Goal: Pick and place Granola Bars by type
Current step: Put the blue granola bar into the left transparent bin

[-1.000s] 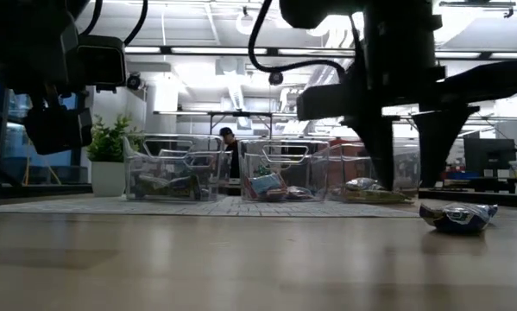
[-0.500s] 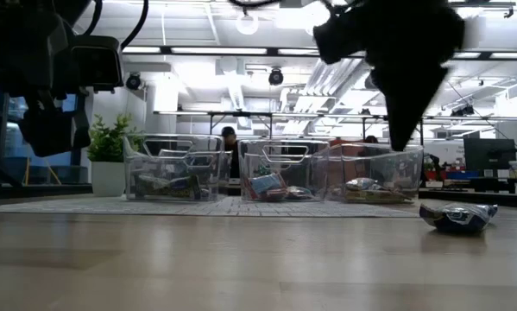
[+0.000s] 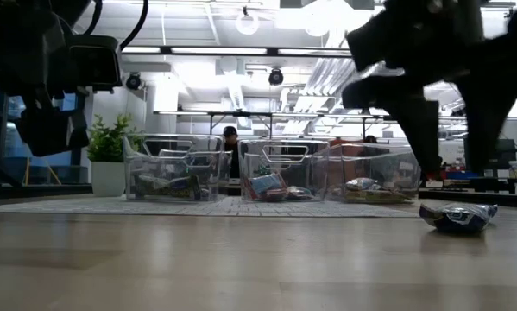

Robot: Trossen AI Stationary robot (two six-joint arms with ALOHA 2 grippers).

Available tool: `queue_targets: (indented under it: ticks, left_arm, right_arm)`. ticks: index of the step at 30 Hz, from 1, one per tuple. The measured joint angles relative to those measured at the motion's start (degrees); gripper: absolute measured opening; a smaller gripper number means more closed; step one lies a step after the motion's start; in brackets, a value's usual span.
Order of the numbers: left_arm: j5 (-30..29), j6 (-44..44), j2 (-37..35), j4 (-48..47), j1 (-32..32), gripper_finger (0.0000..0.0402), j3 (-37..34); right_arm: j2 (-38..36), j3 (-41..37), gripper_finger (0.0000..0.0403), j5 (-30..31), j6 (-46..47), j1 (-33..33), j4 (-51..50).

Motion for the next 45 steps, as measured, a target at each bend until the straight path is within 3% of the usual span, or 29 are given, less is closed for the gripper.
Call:
queue_targets:
  ticks: [12, 31, 38, 45]
  left_arm:
    - [-2.22, -1.48, 0.00, 0.02, 0.00, 0.0271, 0.00]
    - [-3.92, -2.46, 0.00, 0.07, 0.00, 0.0271, 0.00]
    - [-3.92, -3.04, 0.02, 0.09, 0.00, 0.0271, 0.00]
    - [-4.61, -3.54, 0.02, 0.13, 0.00, 0.0271, 0.00]
  right_arm:
    - [-0.22, -6.35, 0.0163, -2.89, -1.03, 0.00, 6.14]
    - [-0.46, -12.61, 0.0161, 0.23, 6.93, -0.02, 12.26]
    - [-0.19, -10.70, 0.0104, 0.17, 7.52, -0.09, 12.61]
    - [-0.11, -3.23, 0.0025, 1.93, 7.56, -1.39, 10.49]
